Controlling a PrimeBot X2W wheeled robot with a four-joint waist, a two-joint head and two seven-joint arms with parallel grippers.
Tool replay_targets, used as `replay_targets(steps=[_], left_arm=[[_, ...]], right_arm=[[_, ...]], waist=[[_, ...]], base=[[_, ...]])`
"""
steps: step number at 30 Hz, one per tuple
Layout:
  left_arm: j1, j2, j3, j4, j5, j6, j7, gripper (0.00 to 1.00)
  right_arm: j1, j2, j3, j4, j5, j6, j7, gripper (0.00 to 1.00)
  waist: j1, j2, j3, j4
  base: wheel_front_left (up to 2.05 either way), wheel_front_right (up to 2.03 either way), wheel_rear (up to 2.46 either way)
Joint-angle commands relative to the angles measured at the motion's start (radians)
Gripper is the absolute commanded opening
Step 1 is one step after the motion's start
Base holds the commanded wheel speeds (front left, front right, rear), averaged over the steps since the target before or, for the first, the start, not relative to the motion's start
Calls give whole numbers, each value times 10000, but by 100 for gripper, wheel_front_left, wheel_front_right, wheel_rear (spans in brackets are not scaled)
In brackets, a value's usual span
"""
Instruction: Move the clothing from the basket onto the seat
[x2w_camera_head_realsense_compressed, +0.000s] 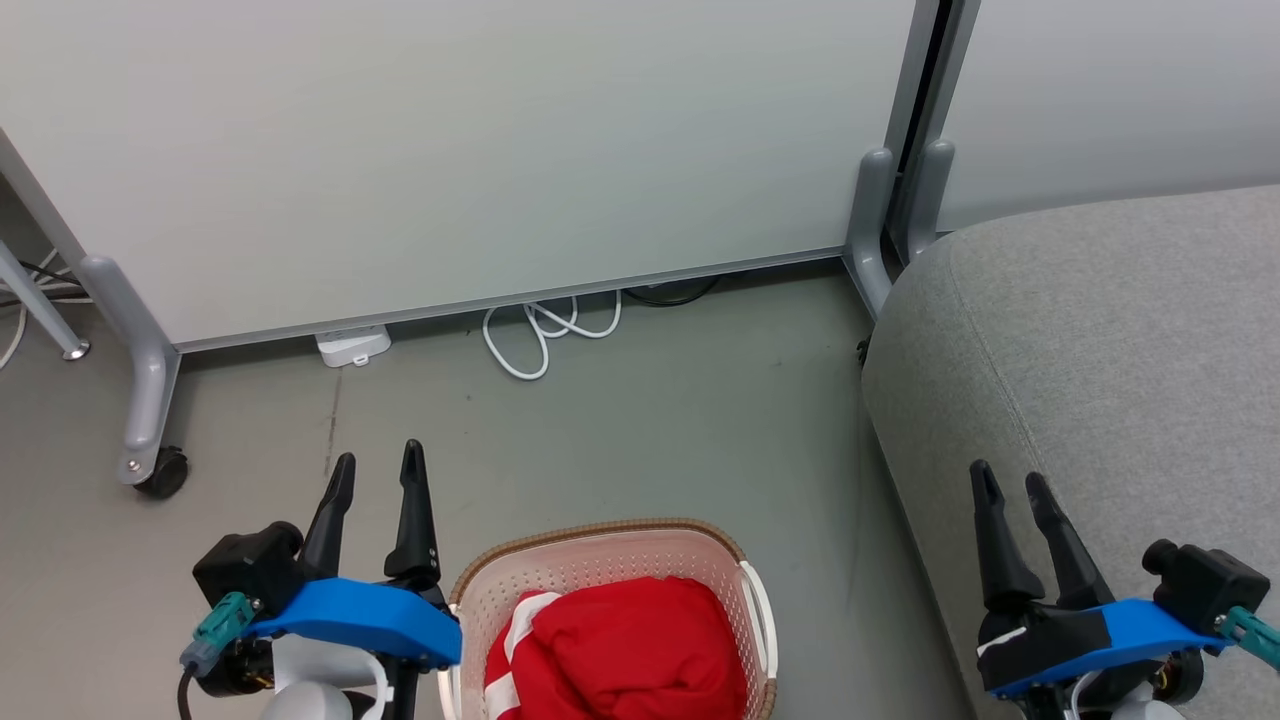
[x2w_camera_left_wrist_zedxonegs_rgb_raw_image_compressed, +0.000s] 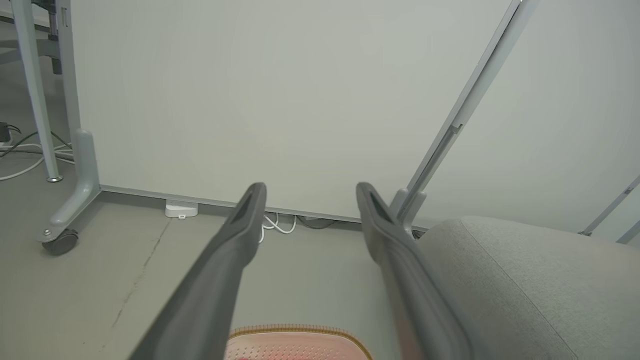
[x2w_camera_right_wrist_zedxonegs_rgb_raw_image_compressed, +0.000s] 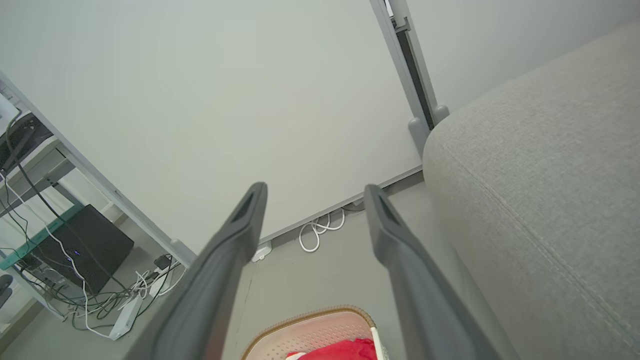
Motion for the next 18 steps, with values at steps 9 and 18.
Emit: replay_targets(steps=[9,18], left_arm=[[-261,84,-227,20,1010,60,-301,100],[-291,79,-374,105,1821,54,-501,100]], right_arm=[[-194,-75,175,-59,-1042,19,-299,100],[-210,-79,328,-53,-1848,19,-504,100]], waist=[[0,0,-5,28],[0,0,0,52]], base=[[0,0,0],[0,0,0]])
